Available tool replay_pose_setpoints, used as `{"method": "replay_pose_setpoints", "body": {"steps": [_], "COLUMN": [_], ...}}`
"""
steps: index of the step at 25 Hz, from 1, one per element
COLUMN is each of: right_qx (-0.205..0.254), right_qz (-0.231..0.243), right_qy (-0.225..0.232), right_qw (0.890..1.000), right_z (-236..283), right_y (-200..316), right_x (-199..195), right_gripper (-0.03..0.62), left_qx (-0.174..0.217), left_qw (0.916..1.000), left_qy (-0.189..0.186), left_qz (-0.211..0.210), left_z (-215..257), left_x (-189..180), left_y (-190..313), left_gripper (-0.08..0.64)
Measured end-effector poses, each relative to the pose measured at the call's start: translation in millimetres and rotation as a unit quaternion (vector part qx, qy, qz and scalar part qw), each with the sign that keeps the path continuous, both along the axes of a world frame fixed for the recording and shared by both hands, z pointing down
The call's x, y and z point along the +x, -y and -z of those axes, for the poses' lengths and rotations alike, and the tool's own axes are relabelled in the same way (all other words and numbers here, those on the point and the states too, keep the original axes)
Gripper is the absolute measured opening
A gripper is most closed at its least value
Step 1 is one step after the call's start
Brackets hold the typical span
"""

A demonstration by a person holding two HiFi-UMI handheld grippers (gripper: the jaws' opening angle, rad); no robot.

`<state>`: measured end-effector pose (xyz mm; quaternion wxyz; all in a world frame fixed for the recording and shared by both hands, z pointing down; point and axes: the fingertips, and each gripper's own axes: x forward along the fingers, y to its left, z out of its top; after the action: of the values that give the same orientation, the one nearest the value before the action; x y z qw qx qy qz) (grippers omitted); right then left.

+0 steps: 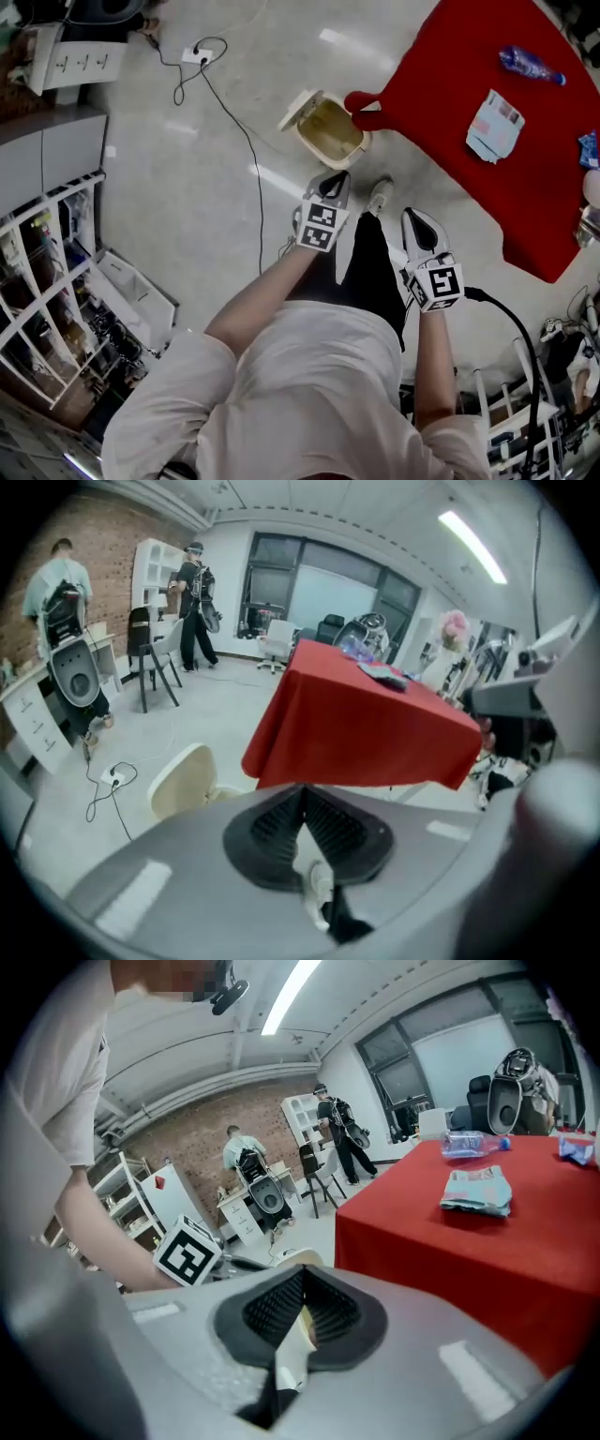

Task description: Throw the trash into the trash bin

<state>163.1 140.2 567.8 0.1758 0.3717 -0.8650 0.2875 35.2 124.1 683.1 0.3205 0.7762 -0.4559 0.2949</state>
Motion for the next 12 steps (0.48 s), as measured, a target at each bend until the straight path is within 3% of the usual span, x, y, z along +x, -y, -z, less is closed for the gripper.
{"method": "replay_pose_setpoints", "body": {"steps": [12], "right_qx": [0.006], "right_qz": [0.008], "right_qy": [0.013], "right_qw": [1.0], "right_z": [81], "right_y": [-3], "right_x": [-8], "right_gripper": [-0.002], "left_qx": [0.046], "left_qw": [0.997], "left_qy": [-0.05], "left_qz": [-0.037], "left_z": [134], "left_x": [-18], "left_y": [-18], "left_gripper": [0.005]}}
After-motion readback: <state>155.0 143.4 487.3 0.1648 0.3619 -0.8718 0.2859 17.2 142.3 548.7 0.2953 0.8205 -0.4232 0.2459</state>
